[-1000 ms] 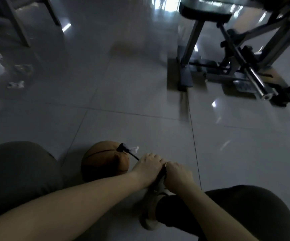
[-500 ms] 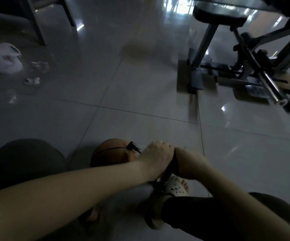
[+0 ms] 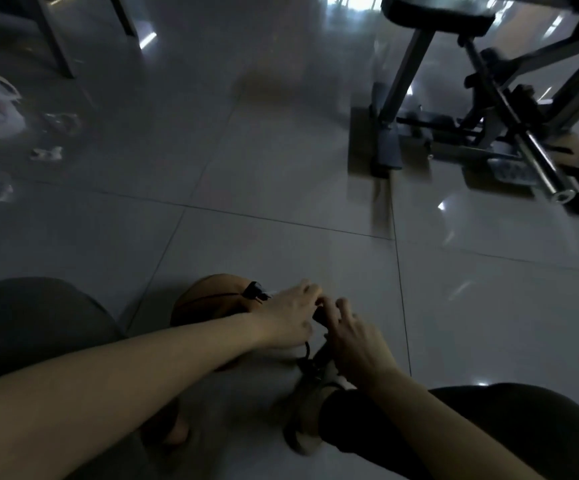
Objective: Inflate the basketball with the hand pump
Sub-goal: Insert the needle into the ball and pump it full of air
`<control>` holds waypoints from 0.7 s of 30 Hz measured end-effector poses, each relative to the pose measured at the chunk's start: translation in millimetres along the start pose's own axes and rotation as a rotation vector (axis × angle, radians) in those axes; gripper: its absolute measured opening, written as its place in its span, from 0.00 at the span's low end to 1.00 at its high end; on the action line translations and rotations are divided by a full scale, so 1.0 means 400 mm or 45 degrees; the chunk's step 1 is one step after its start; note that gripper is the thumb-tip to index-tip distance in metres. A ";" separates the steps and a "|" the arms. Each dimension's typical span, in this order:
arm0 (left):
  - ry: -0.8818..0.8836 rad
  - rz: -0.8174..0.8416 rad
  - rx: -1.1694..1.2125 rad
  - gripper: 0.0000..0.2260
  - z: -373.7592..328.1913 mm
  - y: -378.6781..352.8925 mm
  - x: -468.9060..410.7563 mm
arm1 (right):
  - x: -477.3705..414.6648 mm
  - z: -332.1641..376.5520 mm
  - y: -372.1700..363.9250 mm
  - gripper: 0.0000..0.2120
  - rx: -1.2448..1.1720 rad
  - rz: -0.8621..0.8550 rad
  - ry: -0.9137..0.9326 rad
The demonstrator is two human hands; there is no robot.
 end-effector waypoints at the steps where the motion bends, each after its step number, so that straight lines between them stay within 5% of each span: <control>1: 0.039 -0.023 0.016 0.12 0.015 0.032 0.016 | 0.009 0.010 0.014 0.41 0.078 0.015 0.083; 12: 0.414 -0.260 -0.344 0.06 0.167 0.161 0.145 | 0.057 0.114 0.209 0.29 0.329 -0.317 -0.045; 21: 0.776 -0.370 -0.195 0.44 0.438 0.092 0.207 | -0.002 0.202 0.001 0.29 0.213 -0.094 0.055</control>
Point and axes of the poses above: each hand's wrist, its own x-axis away from the middle knuckle, its own y-axis out of the back of the hand, z = x × y, the point moved 5 cm from there along -x, towards the middle knuckle, and after that the axes turned 15 degrees about x, right-handed, at the moved point
